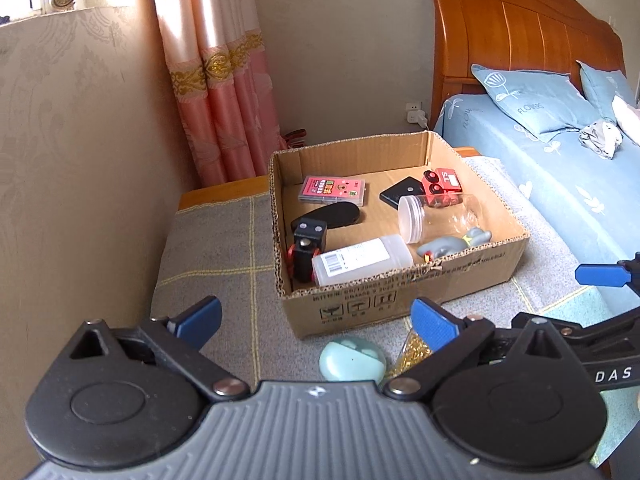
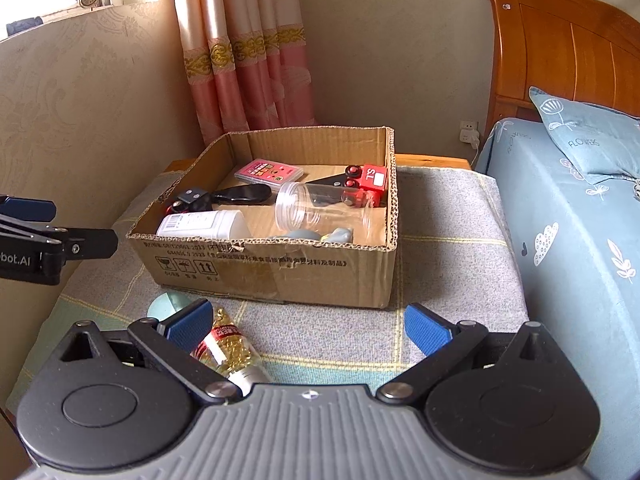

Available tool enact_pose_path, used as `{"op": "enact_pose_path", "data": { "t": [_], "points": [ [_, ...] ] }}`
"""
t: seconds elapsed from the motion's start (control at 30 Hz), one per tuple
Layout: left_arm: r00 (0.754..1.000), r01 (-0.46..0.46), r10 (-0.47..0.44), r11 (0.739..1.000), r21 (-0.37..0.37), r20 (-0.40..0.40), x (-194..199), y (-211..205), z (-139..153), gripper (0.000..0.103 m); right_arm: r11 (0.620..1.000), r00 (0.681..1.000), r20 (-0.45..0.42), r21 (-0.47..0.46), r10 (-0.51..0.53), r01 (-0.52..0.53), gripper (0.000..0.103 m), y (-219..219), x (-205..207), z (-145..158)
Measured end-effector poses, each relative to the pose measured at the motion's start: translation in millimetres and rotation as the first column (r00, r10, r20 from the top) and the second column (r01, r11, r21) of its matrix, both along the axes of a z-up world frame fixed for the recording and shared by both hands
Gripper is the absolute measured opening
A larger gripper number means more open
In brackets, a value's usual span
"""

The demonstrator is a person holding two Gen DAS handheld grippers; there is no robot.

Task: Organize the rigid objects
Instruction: 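Move both tools back toward the gold capsule bottle and mint-green case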

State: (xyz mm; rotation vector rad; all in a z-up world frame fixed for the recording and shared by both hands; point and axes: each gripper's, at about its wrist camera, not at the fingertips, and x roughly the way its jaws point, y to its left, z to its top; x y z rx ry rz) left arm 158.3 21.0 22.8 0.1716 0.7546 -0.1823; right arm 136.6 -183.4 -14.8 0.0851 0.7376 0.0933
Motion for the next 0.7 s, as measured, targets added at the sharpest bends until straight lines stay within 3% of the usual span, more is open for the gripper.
{"op": "enact_pose_path", "data": {
  "t": [0.13, 0.33, 0.5, 0.7],
  "points": [
    [1.0, -0.015, 0.015, 1.0, -0.018, 0.015, -13.6, 4.7, -18.6, 0.101, 0.999, 0.999, -0.024, -0.021, 0.046, -0.047, 0.103, 9.8, -5.6, -13.4],
    [0.996, -0.058, 0.054, 0.997, -0.052, -0.077, -18.5, 10.2, -58.1, 0.101, 0.988, 0.991, -0.083, -0.1, 0.107, -0.115, 0.103, 24.4, -13.1, -41.9],
    [0.988, -0.071, 0.065, 0.997, -0.038, -0.138, -18.8, 9.2, -83.7, 0.101, 0.99, 0.984, -0.144, -0.084, 0.104, -0.117, 0.103, 27.1, -8.0, -60.6],
    [0.989, -0.063, 0.062, 0.998, -0.006, -0.137, -20.6, 9.3, -92.3, 0.101, 0.993, 0.983, -0.173, -0.089, 0.058, -0.074, 0.103, 21.6, 2.2, -69.2]
  ]
}}
